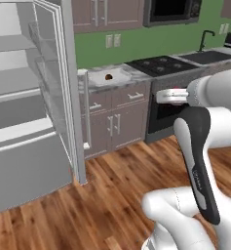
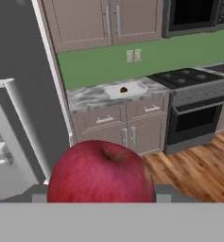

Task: Pick the apple and orange from the fridge and place them inside the tupperware on the counter.

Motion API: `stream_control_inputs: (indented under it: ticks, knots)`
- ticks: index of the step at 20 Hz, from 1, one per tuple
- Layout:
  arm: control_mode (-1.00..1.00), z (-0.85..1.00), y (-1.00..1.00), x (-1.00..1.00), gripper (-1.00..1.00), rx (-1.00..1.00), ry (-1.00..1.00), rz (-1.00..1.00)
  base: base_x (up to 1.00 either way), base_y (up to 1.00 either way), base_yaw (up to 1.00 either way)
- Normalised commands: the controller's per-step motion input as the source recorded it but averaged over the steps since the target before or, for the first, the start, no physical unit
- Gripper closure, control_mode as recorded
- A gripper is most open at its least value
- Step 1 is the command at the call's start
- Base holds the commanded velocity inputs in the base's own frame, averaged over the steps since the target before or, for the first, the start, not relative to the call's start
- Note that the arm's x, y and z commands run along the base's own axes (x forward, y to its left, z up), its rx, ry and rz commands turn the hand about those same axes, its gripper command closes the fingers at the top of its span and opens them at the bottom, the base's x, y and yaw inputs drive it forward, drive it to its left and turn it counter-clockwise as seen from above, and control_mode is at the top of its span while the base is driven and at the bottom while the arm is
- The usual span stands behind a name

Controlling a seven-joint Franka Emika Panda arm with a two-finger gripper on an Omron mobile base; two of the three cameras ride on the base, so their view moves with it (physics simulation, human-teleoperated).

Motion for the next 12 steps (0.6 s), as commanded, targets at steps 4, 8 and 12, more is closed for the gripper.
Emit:
stream_control_inputs:
  ticks: [4,8,12]
  knots:
    - [1.00,0.00,0.00,0.00,1.00,0.00,0.00,0.00,0.03,-1.00,-0.09]
    - [1.00,0.00,0.00,0.00,1.00,0.00,0.00,0.00,0.26,-0.91,-0.07]
    - [1.00,0.00,0.00,0.00,1.00,0.00,0.00,0.00,0.47,-0.68,-0.03]
